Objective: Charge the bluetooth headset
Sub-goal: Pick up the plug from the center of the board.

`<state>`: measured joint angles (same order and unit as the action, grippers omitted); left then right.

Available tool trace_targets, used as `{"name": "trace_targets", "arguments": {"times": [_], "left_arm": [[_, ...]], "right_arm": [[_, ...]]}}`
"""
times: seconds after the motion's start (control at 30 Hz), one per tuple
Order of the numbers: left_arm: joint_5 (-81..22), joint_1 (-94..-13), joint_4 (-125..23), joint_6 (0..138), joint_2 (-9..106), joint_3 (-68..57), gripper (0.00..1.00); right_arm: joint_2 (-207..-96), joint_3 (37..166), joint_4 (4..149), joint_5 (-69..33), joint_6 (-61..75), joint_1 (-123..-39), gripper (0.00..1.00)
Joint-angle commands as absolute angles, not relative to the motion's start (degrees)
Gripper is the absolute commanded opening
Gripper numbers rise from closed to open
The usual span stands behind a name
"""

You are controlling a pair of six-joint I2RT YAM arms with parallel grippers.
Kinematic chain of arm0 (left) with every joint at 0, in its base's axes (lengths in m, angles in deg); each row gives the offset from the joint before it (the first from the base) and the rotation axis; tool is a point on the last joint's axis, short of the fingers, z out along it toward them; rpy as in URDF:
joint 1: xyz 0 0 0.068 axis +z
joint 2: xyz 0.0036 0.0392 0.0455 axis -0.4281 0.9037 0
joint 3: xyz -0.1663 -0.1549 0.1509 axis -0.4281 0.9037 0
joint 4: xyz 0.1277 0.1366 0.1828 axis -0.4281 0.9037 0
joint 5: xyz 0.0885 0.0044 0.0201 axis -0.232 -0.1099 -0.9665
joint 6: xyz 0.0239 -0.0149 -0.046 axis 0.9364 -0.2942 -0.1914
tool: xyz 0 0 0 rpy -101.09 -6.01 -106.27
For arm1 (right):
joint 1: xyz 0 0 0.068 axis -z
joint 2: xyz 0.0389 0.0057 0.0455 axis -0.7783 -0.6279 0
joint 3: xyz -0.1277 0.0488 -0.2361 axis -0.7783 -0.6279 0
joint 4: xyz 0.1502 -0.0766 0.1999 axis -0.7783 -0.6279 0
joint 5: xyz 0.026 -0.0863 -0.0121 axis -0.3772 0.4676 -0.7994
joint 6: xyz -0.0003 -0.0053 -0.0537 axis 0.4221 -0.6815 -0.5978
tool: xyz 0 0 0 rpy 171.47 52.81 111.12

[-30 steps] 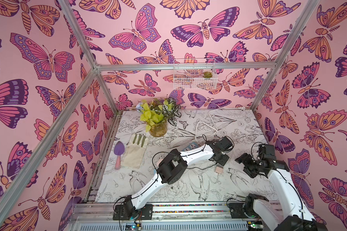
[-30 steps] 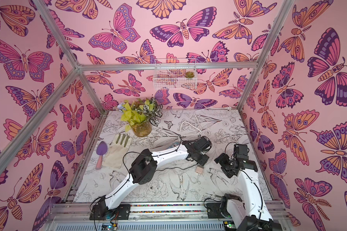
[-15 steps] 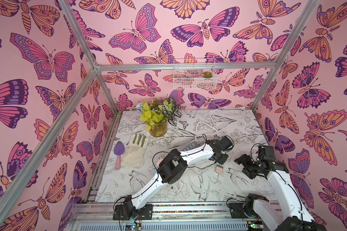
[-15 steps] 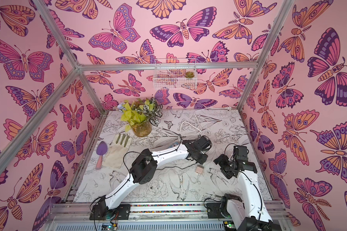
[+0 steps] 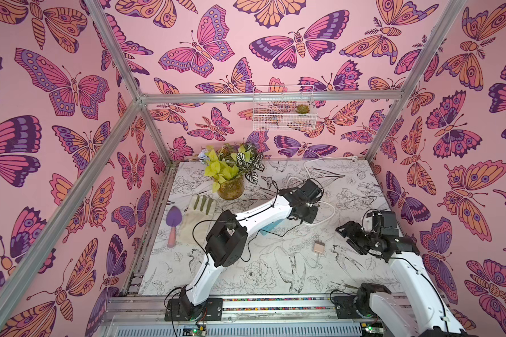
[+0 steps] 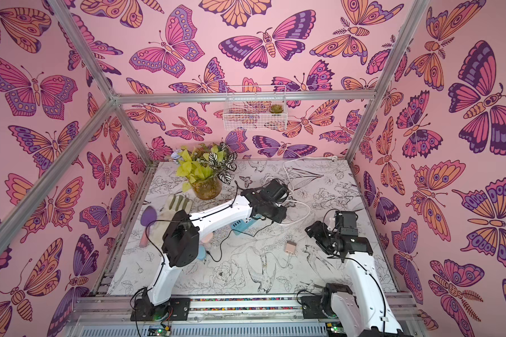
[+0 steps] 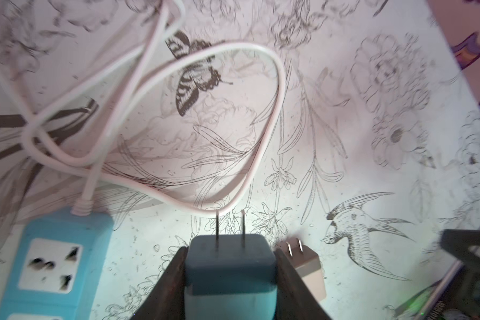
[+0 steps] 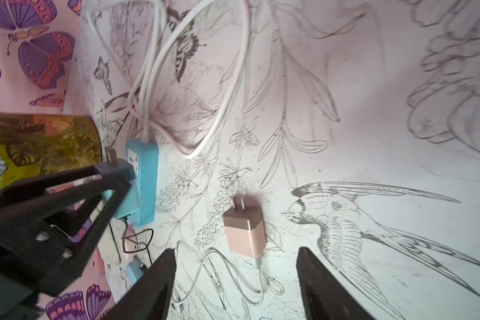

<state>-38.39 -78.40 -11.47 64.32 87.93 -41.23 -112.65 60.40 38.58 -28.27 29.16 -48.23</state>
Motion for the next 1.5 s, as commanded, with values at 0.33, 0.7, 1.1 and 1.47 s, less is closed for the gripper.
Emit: {"name": "trace_targets", "arguments": {"times": [0.33,0.7,1.1,1.47], "left_arm": [[-36.6,-72.4,-17.7,53.9,70.5,-28.1,0.16],[-33.6,-67.7,-30.7,36.4,55.7,-10.7,0.12],[-32.6,-65.8,-40.8,18.2,46.1,2.3,0.11],[-31.9,-65.2,-45.4,10.8,42.2,6.9,0.12]], "right_arm": [[-114.4,65.0,55.0,-22.0,29.6,-67.5,0.71],[-120.5,67.6,72.1,-12.5,24.7,-84.7,0.73],[-126.6,65.1,94.1,-0.1,21.8,-96.9,0.70],[-131.0,65.6,98.9,7.1,22.2,-101.6,0.66]]}}
